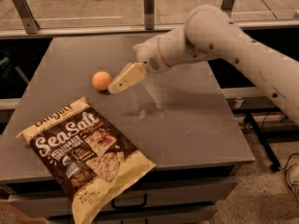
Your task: Move orange near brown chip bag
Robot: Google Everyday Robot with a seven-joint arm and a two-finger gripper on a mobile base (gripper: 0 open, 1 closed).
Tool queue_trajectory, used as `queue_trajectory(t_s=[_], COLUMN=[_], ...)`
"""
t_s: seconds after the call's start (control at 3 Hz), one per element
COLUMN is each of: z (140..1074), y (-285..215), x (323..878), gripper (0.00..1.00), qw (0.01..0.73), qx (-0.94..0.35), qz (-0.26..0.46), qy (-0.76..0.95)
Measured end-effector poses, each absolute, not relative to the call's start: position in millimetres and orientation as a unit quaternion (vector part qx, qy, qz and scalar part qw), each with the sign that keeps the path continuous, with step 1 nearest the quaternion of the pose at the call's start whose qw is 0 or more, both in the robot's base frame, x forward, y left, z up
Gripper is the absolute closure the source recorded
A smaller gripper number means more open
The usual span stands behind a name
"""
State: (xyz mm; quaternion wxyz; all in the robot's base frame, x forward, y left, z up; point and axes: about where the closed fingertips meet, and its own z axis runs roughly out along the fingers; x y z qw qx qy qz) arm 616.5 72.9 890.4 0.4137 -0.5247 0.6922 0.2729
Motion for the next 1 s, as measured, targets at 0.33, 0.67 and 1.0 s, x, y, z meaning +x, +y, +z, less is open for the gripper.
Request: queue_trajectory(t_s=[0.33,0.67,1.0], z=[929.8,992.8,1000.9], y=[-7.7,-75.1,-77.9], x=[643.6,674.0,678.6], gripper=[0.0,0.0,0.0], qw=[0.504,0.593,0.605], qx=[-0.483,-0.444,-0.436], qz=[0.184,0.086,0.079], qy=[0.692,0.666,0.661])
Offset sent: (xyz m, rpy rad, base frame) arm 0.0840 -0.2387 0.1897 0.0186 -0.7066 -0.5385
